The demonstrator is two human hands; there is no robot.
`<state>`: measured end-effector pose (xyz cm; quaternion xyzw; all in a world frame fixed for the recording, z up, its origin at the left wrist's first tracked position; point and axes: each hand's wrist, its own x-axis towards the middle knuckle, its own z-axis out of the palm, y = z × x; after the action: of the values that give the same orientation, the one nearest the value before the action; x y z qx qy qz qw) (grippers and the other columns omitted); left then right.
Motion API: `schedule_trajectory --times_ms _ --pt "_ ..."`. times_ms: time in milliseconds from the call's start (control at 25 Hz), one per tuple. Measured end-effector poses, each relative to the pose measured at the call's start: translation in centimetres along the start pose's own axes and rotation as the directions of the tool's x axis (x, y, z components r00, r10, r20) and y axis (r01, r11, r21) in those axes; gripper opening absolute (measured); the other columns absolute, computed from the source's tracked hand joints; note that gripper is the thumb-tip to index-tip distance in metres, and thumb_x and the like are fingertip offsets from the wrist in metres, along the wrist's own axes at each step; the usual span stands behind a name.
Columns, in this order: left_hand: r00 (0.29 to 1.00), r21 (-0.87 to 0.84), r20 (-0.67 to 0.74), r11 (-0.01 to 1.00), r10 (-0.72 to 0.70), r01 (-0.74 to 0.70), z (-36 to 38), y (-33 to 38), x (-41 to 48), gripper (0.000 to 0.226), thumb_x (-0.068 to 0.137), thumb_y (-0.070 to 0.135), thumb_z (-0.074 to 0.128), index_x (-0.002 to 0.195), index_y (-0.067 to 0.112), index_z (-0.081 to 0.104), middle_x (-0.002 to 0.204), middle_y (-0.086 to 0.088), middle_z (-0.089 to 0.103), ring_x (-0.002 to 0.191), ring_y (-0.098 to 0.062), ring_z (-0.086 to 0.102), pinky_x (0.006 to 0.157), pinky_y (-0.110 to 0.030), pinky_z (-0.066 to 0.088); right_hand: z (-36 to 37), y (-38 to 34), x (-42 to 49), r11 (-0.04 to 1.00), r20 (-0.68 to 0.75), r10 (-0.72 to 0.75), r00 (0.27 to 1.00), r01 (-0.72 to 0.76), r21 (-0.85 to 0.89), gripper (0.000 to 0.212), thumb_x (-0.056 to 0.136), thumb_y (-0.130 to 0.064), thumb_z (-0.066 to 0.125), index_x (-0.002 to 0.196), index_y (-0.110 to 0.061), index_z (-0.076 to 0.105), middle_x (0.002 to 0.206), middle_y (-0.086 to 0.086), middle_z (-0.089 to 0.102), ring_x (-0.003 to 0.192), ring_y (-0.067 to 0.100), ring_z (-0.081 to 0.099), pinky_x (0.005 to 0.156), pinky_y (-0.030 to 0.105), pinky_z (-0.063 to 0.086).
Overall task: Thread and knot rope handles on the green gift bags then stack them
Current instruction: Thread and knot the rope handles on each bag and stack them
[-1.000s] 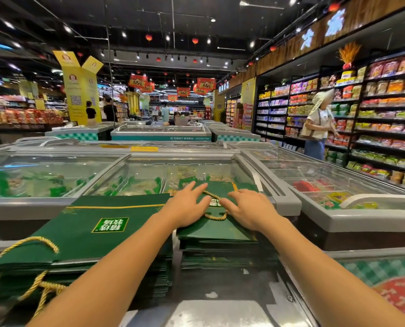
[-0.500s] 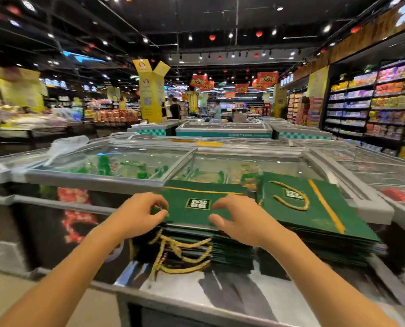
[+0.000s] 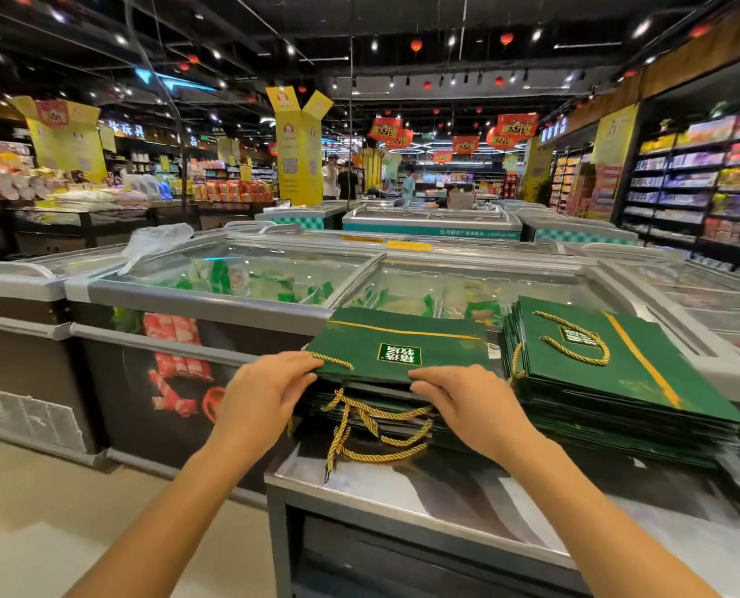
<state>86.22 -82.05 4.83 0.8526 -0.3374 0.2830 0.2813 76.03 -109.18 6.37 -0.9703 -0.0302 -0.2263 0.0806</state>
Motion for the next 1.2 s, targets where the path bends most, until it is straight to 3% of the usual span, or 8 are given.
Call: schedule_trajectory --times_ms 120,200,360,600,800,960,1080,1200 --pt "0.989 -0.043 -0.149 0.999 -0.010 0.004 -1.4 1.3 0.0 0.027 0.099 0.031 0.056 0.118 0.024 0.073 0.117 0.007 0.071 0.107 -0.018 0.064 0.090 -0.043 0.055 -1.1 -0.7 -0.6 0.980 -0.316 -0.173 0.933 0.129 -0.153 0.035 0.105 -0.046 0.044 0.120 -0.034 0.073 0.104 -0.013 0.078 0.089 0.017 0.077 0.060 0.038 0.061" --pt "0.969 -0.093 -0.245 0.996 -0.021 -0.002 -2.6 2.5 -0.6 0.023 0.098 0.024 0.062 0.117 0.021 0.073 0.115 0.007 0.070 0.108 -0.016 0.062 0.091 -0.038 0.053 -1.7 -1.1 -1.5 0.962 -0.436 -0.266 0.860 0.208 -0.175 0.038 0.104 -0.044 0.043 0.113 -0.027 0.076 0.096 -0.011 0.079 0.082 0.014 0.077 0.052 0.036 0.060" --pt "0.949 -0.191 -0.310 0.982 -0.062 0.001 -3.8 4.5 -5.6 0.030 0.090 0.025 0.063 0.116 0.016 0.073 0.114 0.007 0.066 0.108 -0.015 0.058 0.096 -0.024 0.046 -1.1 -2.1 -5.4 0.928 -0.502 -0.371 0.781 0.293 -0.230 0.032 0.103 -0.038 0.051 0.109 -0.021 0.078 0.103 -0.008 0.079 0.093 0.012 0.076 0.069 0.032 0.063" --pt "0.957 -0.246 -0.272 0.969 -0.101 0.032 -1.4 5.2 -12.6 0.027 0.086 0.018 0.073 0.112 0.014 0.073 0.118 0.002 0.066 0.116 -0.024 0.057 0.104 -0.035 0.044 2.5 -1.6 -11.4 0.931 -0.489 -0.363 0.793 0.334 -0.150 0.032 0.103 -0.037 0.060 0.113 -0.013 0.078 0.121 -0.002 0.074 0.116 0.015 0.069 0.095 0.039 0.058" --pt "0.962 -0.342 -0.235 0.938 -0.137 0.050 -0.9 5.6 -12.9 0.038 0.083 0.016 0.079 0.119 0.013 0.067 0.125 0.002 0.061 0.122 -0.018 0.055 0.106 -0.027 0.043 2.6 -0.5 -12.0 0.979 -0.554 -0.200 0.808 0.186 -0.082 0.056 0.086 -0.059 0.072 0.107 -0.008 0.078 0.115 0.002 0.075 0.111 0.018 0.069 0.101 0.040 0.051" --pt "0.890 -0.493 -0.019 0.778 -0.456 0.388 -0.3 3.9 -13.7 0.075 0.076 0.018 0.084 0.139 0.033 0.046 0.130 0.007 0.053 0.120 -0.005 0.053 0.096 -0.023 0.047 2.9 -0.2 -12.3 0.992 -0.571 -0.111 0.814 0.121 -0.019 0.056 0.083 -0.060 0.072 0.104 -0.008 0.078 0.110 0.002 0.076 0.104 0.021 0.071 0.097 0.036 0.050" --pt "0.798 -0.522 0.191 0.629 -0.572 0.576 0.5 2.0 -15.1 0.059 0.078 0.023 0.083 0.124 0.048 0.055 0.117 0.011 0.063 0.106 -0.005 0.062 0.094 -0.036 0.053 3.1 -0.1 -12.2 0.994 -0.550 -0.087 0.830 0.112 0.011 0.055 0.082 -0.058 0.072 0.104 -0.008 0.078 0.110 0.002 0.076 0.105 0.021 0.070 0.096 0.036 0.049" --pt "0.778 -0.582 0.204 0.565 -0.594 0.584 0.7 1.9 -15.9 0.047 0.082 0.016 0.080 0.115 0.044 0.062 0.103 0.008 0.069 0.093 -0.008 0.067 0.085 -0.032 0.056 3.1 0.0 -12.2 0.993 -0.548 -0.075 0.833 0.111 0.032 0.055 0.081 -0.058 0.072 0.104 -0.008 0.077 0.111 0.002 0.076 0.106 0.020 0.070 0.095 0.040 0.052"
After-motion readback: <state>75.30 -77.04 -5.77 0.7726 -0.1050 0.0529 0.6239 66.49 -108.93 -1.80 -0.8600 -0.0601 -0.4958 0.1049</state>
